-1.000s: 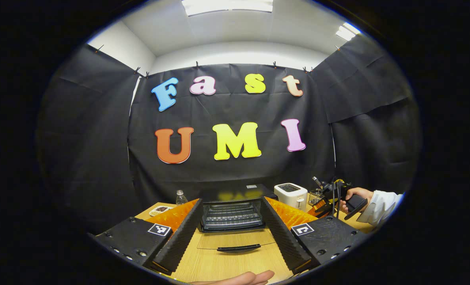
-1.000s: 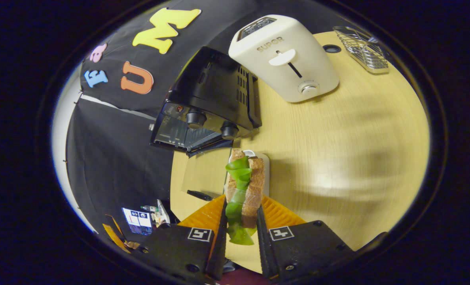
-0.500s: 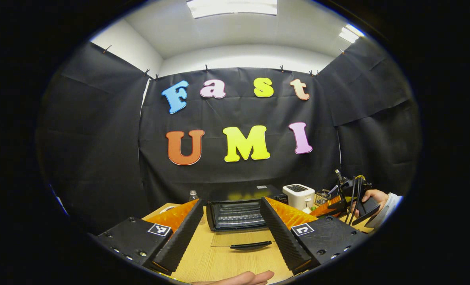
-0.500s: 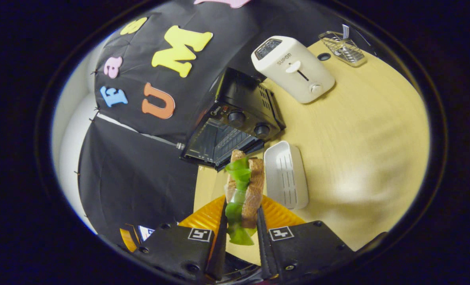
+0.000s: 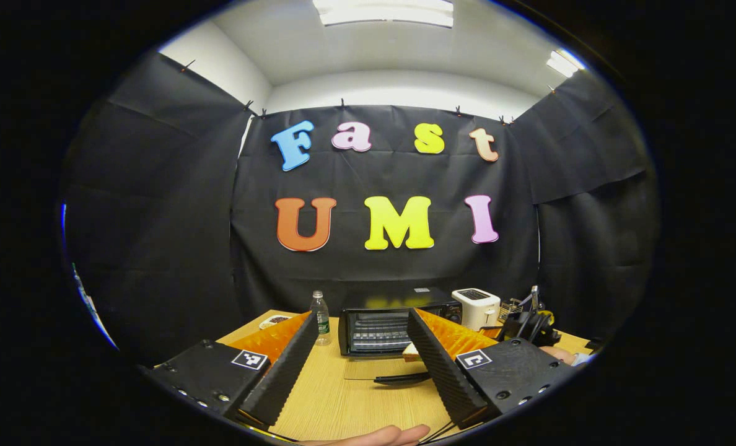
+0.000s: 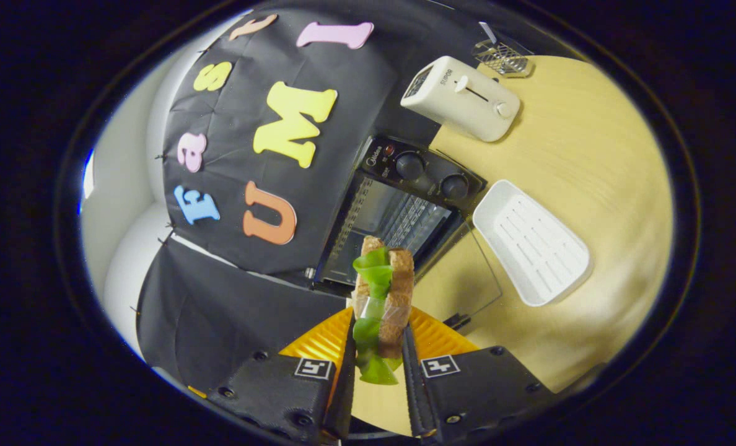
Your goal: Open the electric oven with the left hand, put the food in, and close the electric oven.
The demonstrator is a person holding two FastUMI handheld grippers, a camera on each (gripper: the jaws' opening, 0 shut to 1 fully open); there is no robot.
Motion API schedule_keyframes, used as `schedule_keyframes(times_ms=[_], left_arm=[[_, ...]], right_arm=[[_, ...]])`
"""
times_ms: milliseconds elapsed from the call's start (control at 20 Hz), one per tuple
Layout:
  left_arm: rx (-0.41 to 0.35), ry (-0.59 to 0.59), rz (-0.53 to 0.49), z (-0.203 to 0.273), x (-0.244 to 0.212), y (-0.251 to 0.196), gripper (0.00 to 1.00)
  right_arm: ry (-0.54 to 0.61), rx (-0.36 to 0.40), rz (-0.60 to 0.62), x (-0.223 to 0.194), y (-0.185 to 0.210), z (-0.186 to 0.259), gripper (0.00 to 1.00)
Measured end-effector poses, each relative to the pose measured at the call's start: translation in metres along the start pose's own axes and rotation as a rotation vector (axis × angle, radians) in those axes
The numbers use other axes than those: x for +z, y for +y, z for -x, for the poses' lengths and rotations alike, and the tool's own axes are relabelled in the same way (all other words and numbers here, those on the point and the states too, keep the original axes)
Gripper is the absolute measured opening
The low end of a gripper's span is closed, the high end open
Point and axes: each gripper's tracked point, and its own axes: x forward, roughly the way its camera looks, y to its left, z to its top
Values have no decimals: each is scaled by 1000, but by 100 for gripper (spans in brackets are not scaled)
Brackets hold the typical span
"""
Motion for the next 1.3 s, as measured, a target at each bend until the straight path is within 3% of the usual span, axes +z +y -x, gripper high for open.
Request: schedule_keyframes(times_ms=[100, 150, 350, 600, 800, 850, 900, 950, 1200, 1250, 1300], left_arm=[[21, 10, -6, 2, 0, 14, 95], [38, 6, -15, 3, 2, 22, 95], [65, 3, -6, 6, -1, 35, 95], [76, 27, -2, 6, -12, 41, 95], [84, 26, -27, 5, -10, 42, 95], [80, 25, -30, 5, -9, 41, 95], [79, 28, -33, 5, -11, 40, 95], [82, 31, -34, 5, -12, 40, 95], [75, 50, -43, 0, -22, 37, 95], [75, 60, -42, 1, -24, 37, 95], [76, 63, -43, 1, -25, 38, 95]], right_arm=[[-75, -23, -17, -2, 1, -21, 34], [-113, -35, -23, -1, 1, -34, 39], [-216, -111, 19, 6, 1, -90, 39], [-360, -102, 37, 38, 10, -157, 39], [-426, -156, 26, 61, 0, -202, 39], [-437, -176, 27, 64, -5, -209, 39], [-449, -194, 42, 66, -8, -215, 29], [-464, -197, 43, 68, -12, -218, 39], [-469, -217, 51, 62, -18, -224, 42], [-468, -221, 65, 61, -18, -225, 33], [-471, -226, 69, 61, -18, -225, 43]])
